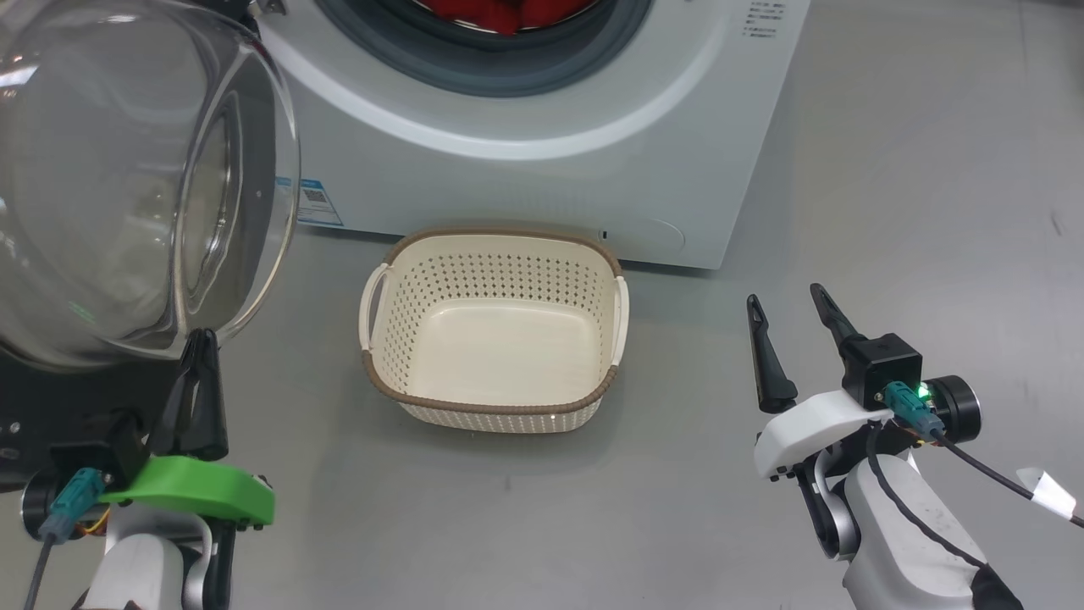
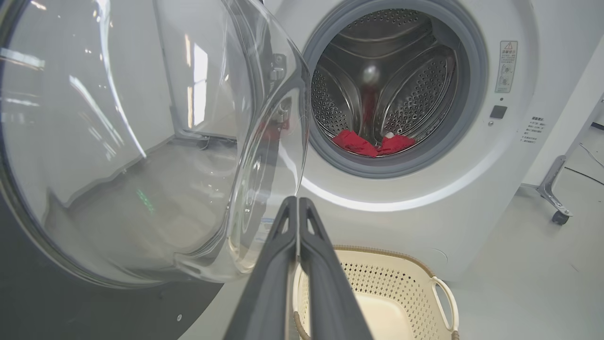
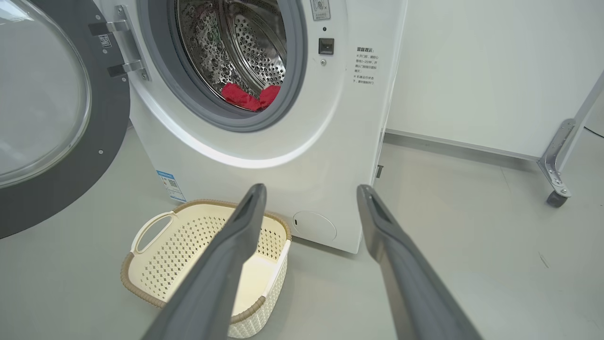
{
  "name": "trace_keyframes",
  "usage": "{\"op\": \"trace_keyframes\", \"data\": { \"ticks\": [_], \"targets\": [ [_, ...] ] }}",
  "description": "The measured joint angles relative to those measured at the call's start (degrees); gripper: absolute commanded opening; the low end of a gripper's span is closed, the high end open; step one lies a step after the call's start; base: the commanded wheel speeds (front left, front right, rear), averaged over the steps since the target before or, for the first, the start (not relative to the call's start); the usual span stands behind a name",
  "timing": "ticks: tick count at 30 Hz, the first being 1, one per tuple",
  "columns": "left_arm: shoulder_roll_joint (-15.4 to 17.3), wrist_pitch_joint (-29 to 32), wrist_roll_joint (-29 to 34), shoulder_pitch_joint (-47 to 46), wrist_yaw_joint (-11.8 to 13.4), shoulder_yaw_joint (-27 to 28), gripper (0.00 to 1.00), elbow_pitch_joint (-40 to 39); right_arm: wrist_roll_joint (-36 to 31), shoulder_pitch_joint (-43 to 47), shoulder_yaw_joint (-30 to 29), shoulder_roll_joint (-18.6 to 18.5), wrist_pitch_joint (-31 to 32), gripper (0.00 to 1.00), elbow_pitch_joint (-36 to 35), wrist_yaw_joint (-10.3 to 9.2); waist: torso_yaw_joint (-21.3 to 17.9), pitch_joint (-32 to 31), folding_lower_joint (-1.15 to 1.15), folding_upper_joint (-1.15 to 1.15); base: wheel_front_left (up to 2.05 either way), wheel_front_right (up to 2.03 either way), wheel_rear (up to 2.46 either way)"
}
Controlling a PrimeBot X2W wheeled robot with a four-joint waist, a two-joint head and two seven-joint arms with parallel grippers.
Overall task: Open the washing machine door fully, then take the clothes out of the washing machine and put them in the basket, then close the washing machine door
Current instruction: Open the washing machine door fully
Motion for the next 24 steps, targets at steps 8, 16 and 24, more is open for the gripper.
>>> {"op": "trace_keyframes", "data": {
  "ticks": [8, 16, 24],
  "targets": [
    [-0.85, 0.00, 1.42, 2.24, -0.01, 0.97, 1.00, -3.36, 0.54, 0.35, -0.66, 0.07, 0.00, 1.00, -1.53, -0.01, -4.58, -1.06, 0.00, 0.00, 0.00, 0.00, 0.00],
    [-1.46, 0.00, 2.09, 4.78, -0.45, 1.82, 1.00, -5.06, 0.90, 1.35, -1.40, 0.18, 0.00, 1.00, -3.50, -0.02, -9.94, -1.95, 0.00, 0.00, 0.00, 0.00, 0.00],
    [-1.62, 0.00, 3.68, 7.45, -0.47, 2.82, 1.00, -6.04, 0.89, 3.52, -1.64, 0.23, 0.00, 1.00, -3.99, -0.02, -14.44, -3.05, 0.00, 0.00, 0.00, 0.00, 0.00]
  ]
}}
